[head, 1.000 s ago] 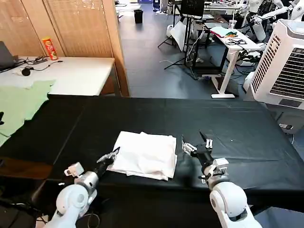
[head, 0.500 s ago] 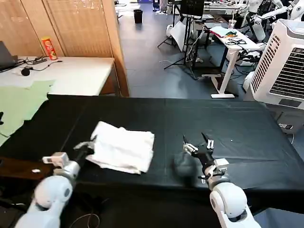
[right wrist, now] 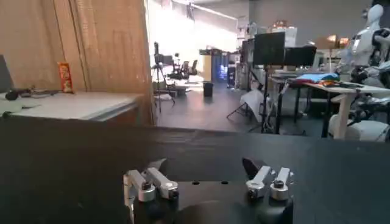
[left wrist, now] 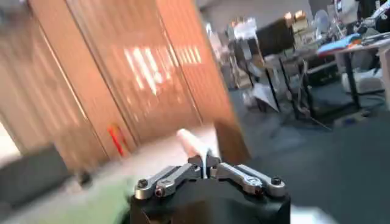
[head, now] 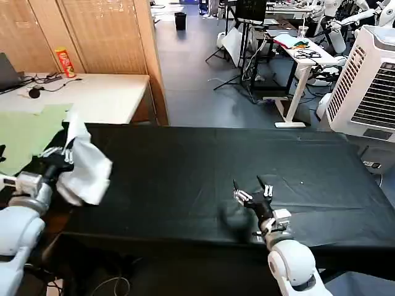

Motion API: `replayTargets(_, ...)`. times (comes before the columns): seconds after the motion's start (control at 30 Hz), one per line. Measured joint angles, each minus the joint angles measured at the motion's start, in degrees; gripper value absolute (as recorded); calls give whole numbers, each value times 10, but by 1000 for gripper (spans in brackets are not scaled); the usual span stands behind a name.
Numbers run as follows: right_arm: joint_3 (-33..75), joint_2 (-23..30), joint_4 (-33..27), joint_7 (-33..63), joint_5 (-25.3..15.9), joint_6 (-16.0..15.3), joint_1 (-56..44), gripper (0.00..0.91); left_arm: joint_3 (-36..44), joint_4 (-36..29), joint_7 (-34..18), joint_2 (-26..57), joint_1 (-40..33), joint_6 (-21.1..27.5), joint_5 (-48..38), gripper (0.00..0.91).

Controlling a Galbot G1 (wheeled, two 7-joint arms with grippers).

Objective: Fold and organize the clothes.

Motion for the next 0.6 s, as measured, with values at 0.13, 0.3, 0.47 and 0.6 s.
replayTargets(0.13,1,0,7,-2,-7,1,-11,878,65,-21,-7,-46,8,0,14,0)
replayTargets(0.3,3,-6,19,-3,-11,0,-26,878,171,5,-20,-114,1,-16,58,0)
replayTargets(0.47,-1,-9,27,-3,-2,-8,-32,878,265,55,-23,-186,-12,-27,93,878)
replayTargets(0.6,-12,-15,29,-6,32,-26,-26,878,317,71,-10,-227,-18,-55,111,878)
